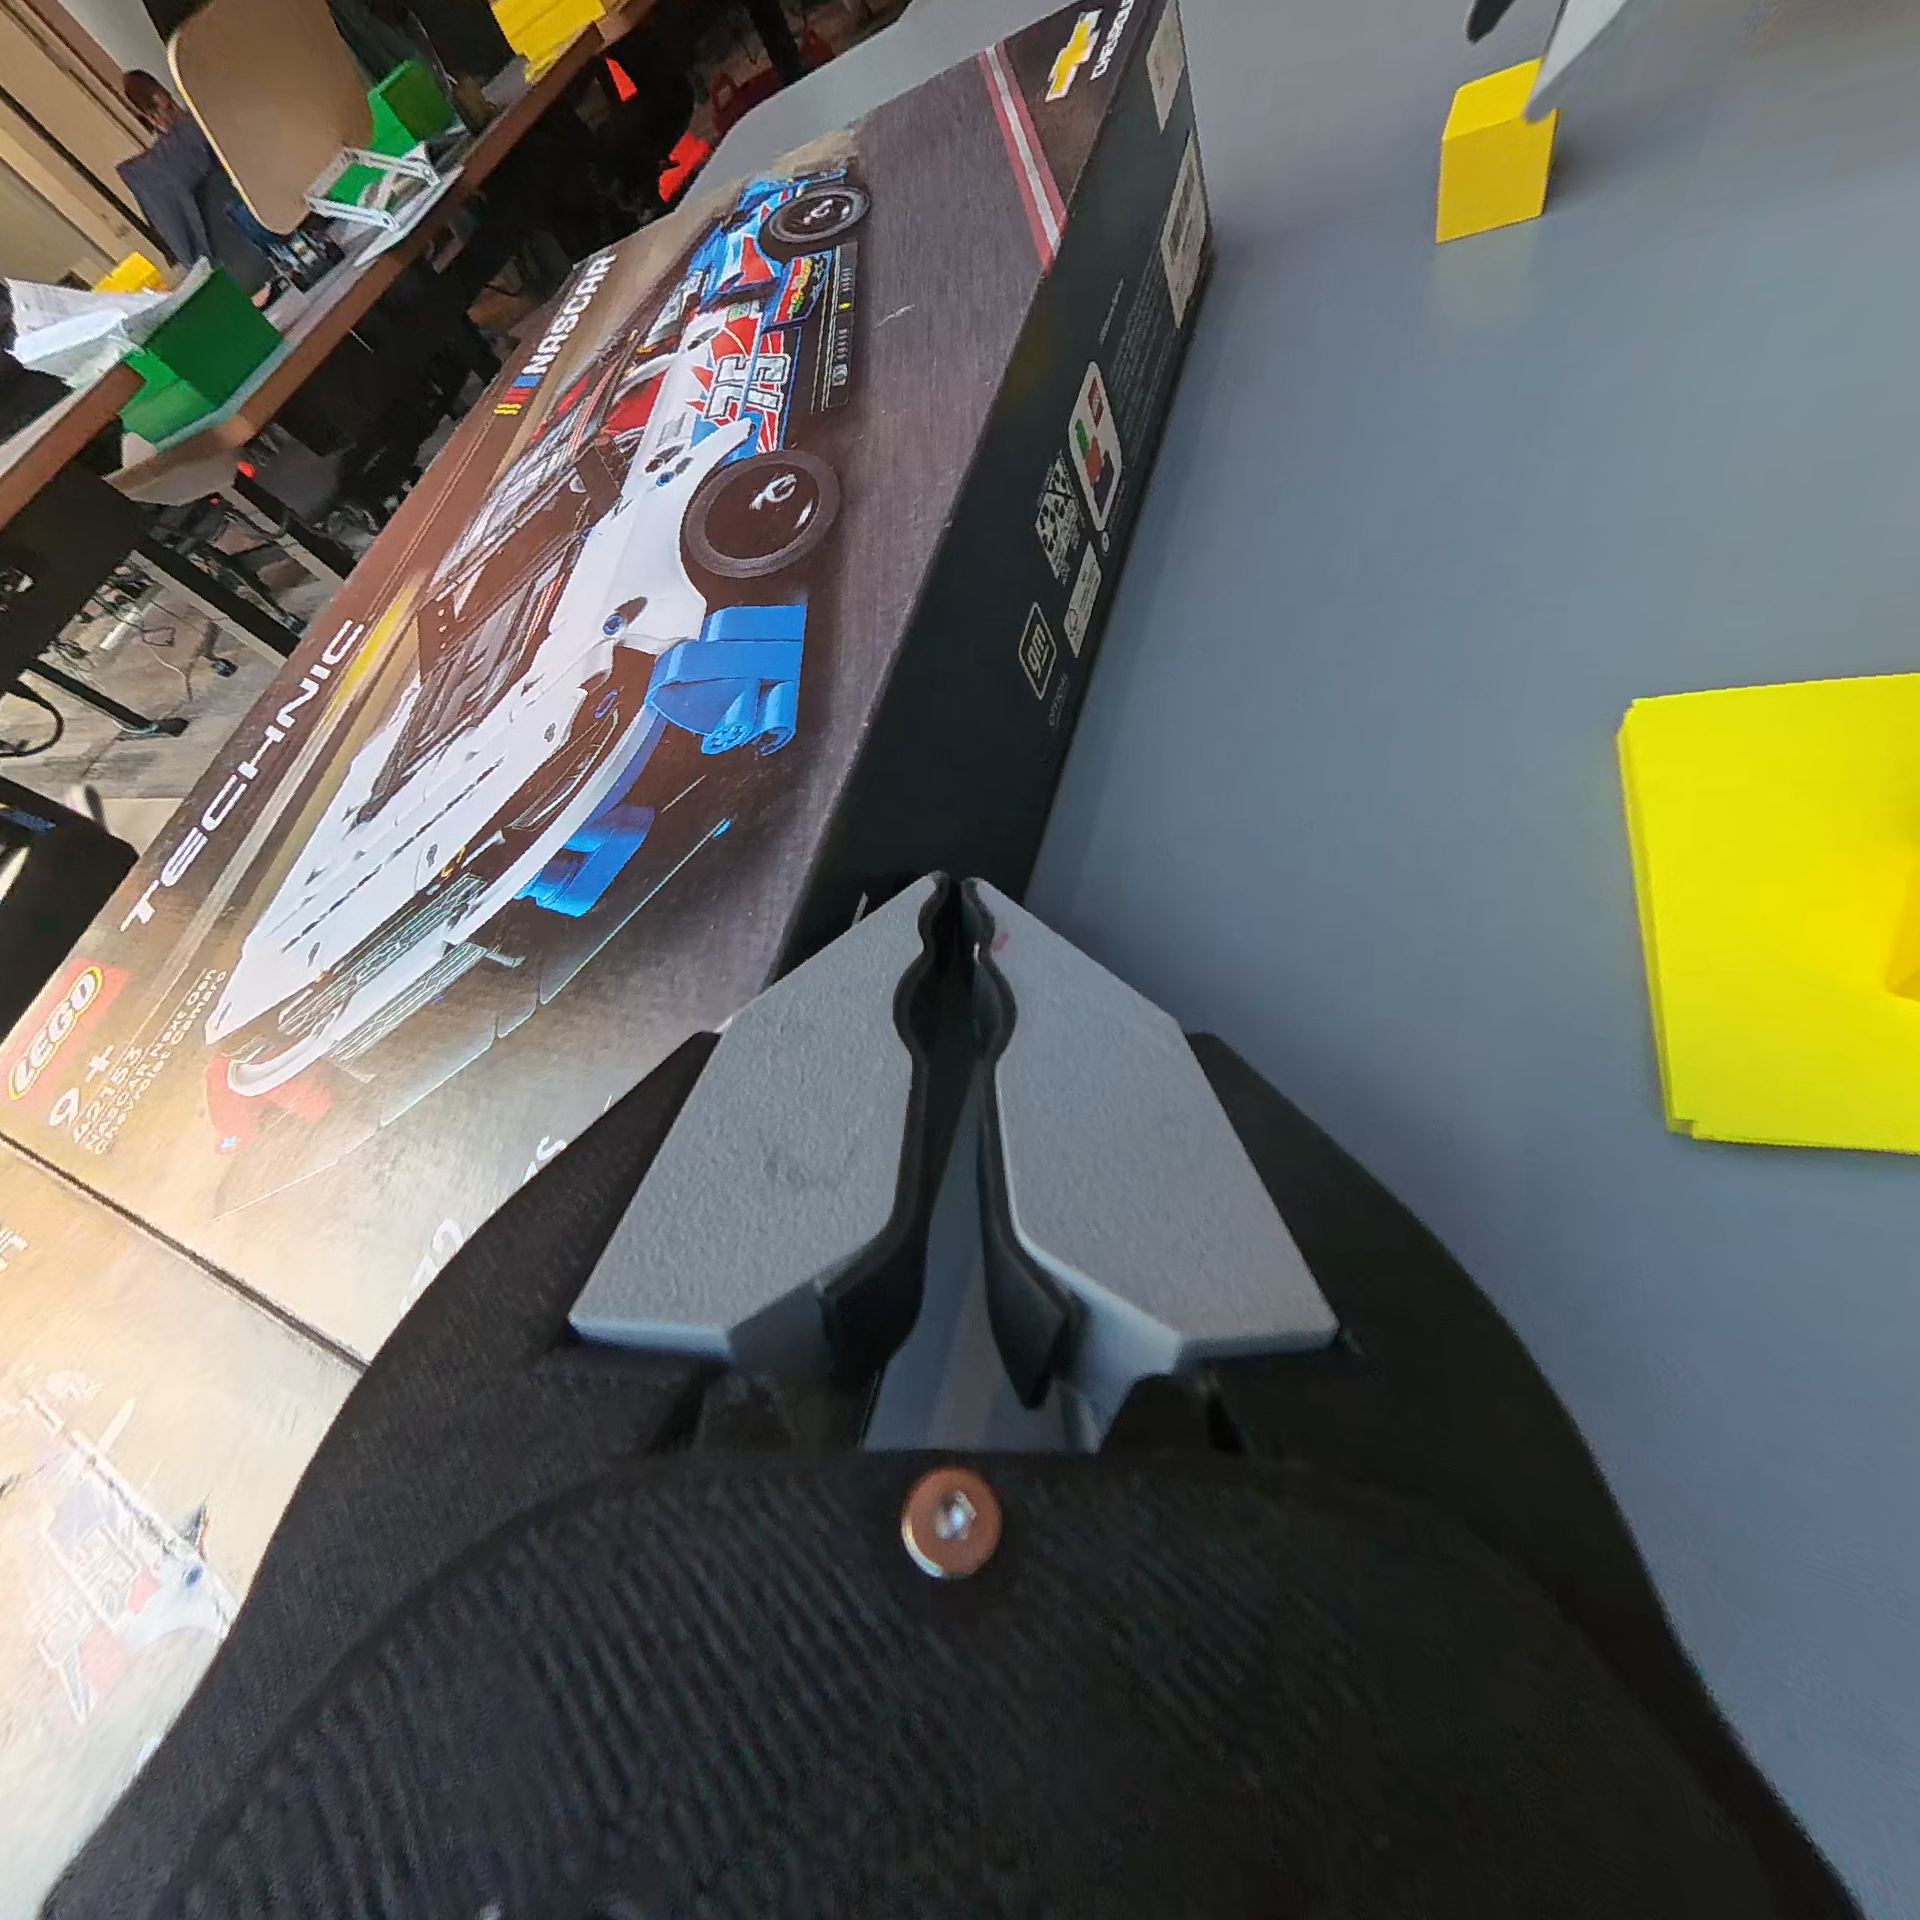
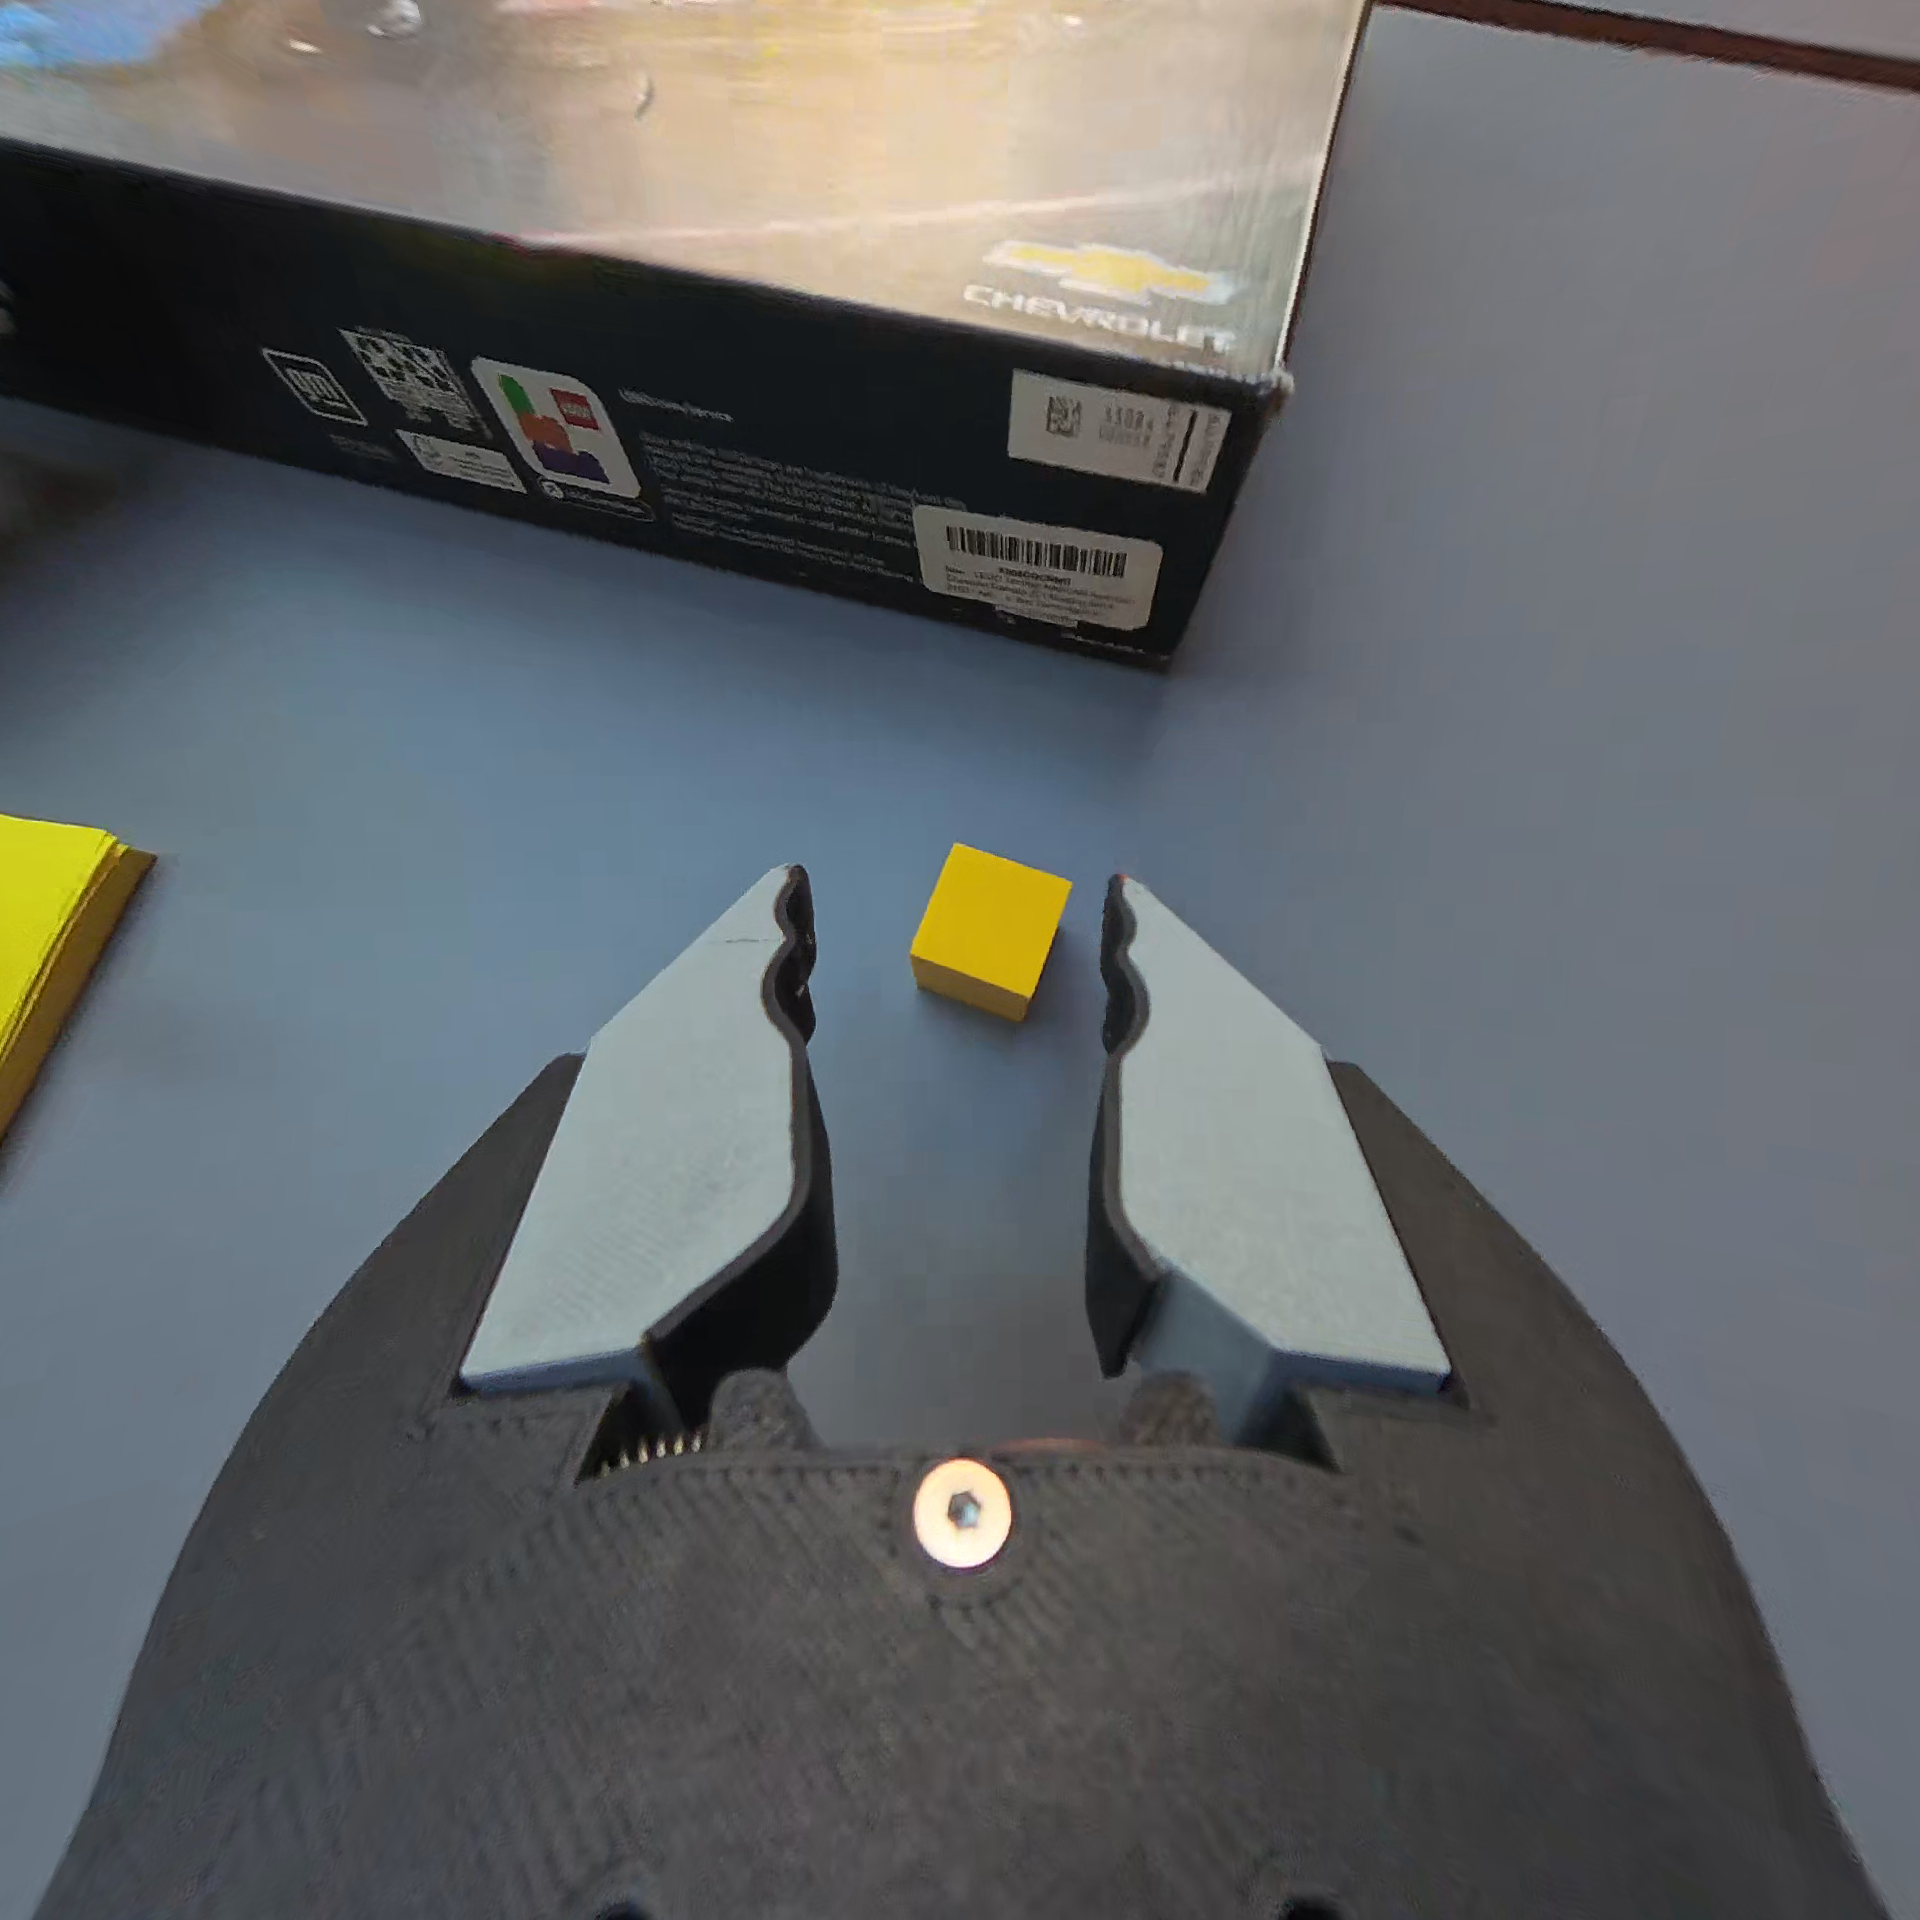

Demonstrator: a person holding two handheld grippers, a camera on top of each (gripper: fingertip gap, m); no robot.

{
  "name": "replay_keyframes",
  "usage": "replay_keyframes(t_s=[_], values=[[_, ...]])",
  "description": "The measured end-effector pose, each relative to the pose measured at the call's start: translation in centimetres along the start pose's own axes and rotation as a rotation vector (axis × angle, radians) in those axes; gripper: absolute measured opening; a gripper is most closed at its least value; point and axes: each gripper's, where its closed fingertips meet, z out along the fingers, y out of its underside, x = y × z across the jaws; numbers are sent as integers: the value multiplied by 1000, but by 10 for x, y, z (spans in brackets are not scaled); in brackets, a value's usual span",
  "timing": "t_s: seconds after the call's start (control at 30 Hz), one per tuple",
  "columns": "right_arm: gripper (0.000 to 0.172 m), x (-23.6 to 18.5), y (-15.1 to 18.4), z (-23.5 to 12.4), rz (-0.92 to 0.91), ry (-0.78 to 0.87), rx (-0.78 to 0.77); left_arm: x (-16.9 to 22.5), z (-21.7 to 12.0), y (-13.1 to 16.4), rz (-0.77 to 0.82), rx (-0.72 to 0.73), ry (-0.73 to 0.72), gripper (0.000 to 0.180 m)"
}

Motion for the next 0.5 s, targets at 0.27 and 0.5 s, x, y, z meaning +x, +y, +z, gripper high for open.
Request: replay_keyframes(t_s=[0.27,0.5], values=[[28,-29,-6,11,-57,-121,29,0,-1,-1,-3,5,0,0],[28,-162,-70,-55,-322,-570,186,0,-1,0,-12,6,7,0]])
